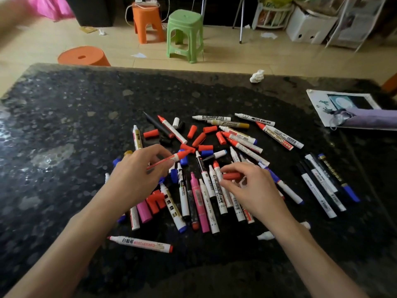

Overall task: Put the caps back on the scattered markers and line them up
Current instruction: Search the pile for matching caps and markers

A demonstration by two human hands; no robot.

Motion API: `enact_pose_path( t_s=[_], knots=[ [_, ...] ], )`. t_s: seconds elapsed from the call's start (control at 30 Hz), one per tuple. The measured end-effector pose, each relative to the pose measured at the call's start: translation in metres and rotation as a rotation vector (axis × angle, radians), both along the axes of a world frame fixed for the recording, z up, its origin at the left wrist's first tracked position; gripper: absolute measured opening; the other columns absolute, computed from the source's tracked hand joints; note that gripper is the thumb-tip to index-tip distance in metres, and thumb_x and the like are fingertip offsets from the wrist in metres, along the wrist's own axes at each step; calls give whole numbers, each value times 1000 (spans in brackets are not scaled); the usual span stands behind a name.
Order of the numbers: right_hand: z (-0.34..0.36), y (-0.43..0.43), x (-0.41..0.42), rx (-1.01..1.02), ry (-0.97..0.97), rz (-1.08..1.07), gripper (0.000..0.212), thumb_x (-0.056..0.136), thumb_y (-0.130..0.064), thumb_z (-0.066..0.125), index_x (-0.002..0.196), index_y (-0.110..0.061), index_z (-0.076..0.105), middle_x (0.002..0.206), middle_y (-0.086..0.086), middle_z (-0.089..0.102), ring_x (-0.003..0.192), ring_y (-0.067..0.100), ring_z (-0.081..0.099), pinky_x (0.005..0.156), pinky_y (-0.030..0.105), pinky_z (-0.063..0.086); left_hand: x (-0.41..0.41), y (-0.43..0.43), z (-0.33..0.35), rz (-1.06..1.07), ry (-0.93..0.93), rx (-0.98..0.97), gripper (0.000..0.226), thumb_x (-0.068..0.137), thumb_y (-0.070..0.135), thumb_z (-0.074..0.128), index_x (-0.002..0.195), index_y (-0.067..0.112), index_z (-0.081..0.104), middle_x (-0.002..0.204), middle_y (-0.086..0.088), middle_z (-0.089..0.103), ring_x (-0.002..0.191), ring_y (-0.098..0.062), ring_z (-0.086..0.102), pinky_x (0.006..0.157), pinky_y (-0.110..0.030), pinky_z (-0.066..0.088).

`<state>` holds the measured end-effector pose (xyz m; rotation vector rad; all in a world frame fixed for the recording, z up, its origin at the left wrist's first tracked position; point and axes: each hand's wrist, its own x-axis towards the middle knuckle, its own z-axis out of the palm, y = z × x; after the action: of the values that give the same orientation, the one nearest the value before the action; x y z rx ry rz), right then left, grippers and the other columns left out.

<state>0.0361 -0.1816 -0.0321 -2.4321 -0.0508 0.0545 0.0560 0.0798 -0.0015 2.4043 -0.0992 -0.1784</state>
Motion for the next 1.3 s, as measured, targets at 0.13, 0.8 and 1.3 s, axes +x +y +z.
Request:
enact_pose_path(
  t_s=[0.13,0.8,1.3],
  knots=[
    [-4,16,8,10,-35,-3,31,89,-39,80,118,-31,74,98,-19,67,85,-6,60,71,9,43,3,4,0,89,19,-20,22,98,53,55,102,35,67,83,14,68,81,-11,67,80,-45,57],
    [-22,69,69,-295,-263,-14,26,94,-37,72,119,-29,72,121,-9,58,122,13,44,99,25,39,-2,33,12,53,41,-154,8,99,45,59,103,40,64,90,9,72,81,-12,69,80,-42,58],
    [16,61,38,272,-11,55,16,98,-19,70,106,-33,68,97,-13,72,94,1,70,83,25,58,-4,38,7,6,125,-93,5,98,43,64,102,42,66,89,11,70,80,-6,66,69,-26,49]
  ],
)
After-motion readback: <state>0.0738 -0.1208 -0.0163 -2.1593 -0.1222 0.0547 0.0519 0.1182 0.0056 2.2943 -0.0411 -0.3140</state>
